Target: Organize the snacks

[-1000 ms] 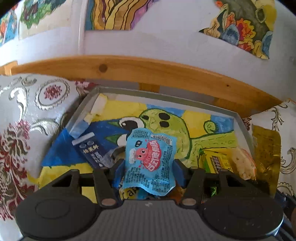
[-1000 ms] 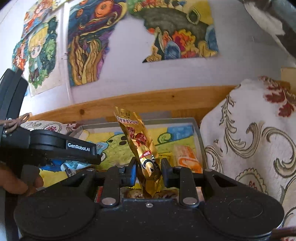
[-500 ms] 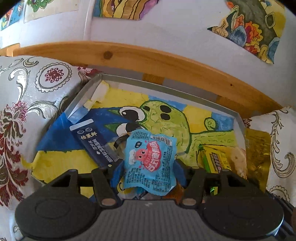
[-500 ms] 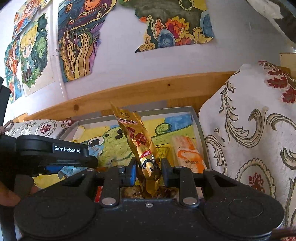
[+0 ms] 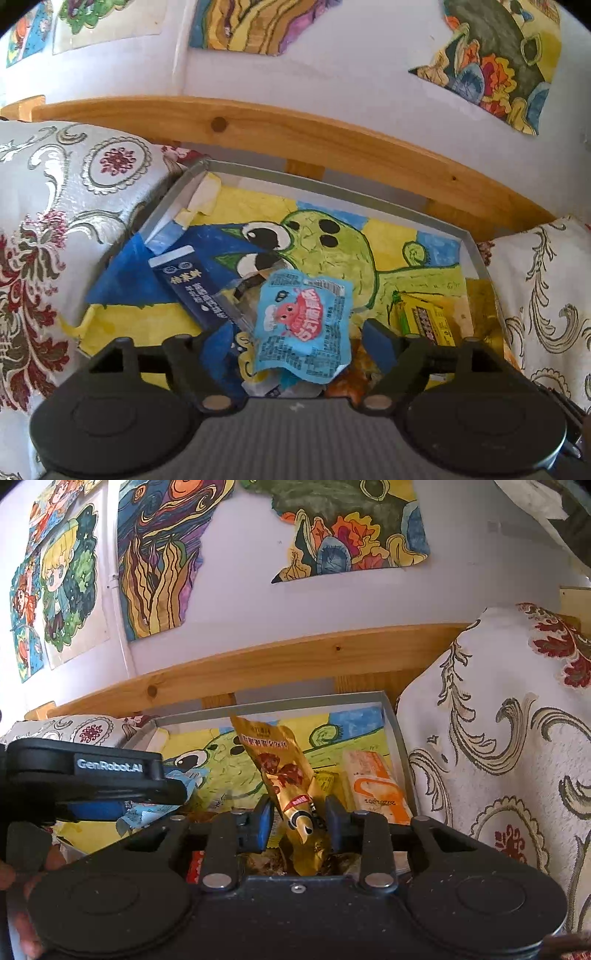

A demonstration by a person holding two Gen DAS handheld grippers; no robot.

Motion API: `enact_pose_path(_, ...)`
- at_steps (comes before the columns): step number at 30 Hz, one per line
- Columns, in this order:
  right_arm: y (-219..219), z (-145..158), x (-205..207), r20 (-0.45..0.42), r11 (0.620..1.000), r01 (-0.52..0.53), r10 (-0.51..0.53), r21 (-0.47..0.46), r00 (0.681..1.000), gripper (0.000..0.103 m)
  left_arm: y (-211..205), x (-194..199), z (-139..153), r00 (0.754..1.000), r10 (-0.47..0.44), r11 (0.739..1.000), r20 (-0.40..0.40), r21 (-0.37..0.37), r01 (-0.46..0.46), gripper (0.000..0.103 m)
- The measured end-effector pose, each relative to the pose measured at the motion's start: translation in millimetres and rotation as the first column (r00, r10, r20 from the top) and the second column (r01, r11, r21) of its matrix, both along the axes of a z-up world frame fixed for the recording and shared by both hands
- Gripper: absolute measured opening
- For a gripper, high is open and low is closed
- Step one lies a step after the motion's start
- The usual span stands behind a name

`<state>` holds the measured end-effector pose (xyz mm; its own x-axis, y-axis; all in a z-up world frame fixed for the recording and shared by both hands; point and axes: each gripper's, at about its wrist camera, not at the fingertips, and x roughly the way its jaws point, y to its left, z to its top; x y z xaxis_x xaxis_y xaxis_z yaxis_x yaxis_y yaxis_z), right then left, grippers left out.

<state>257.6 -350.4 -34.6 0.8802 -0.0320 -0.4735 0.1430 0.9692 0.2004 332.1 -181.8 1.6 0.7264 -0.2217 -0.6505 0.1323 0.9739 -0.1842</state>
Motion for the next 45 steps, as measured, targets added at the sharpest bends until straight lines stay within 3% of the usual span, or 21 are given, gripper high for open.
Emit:
enact_pose_path(13,7.7,12.6,-13.4,0.072,1.000,-0.005,0.006,-0.016,0.997,0.065,27.5,-18.6,21.7,0.997,0.057,0.998,0.052,0.001,-0.057,0.101)
enact_pose_path(25,19.5,35.2,-44.0,0.165,0.999,0.022,-0.015,-0.038,0.986,0.091,59.4,-46.1,33.9,0.992,0.087,0.996,0.086,-0.011,-0.087,0.102)
enact_pose_path(34,31.6,39.9,-61.8,0.175,0.999,0.005,0.003,-0.045,0.984,0.102,82.9,-66.7,37.7,0.989,0.115,0.993,0.090,-0.028,-0.113,0.102)
enact_pose_path(45,43.3,51.0,-107.4,0.165,0.999,0.011,-0.005,-0.038,0.986,0.102,103.3,-113.8,36.0,0.985,0.132,0.991,0.114,-0.028,-0.129,0.102)
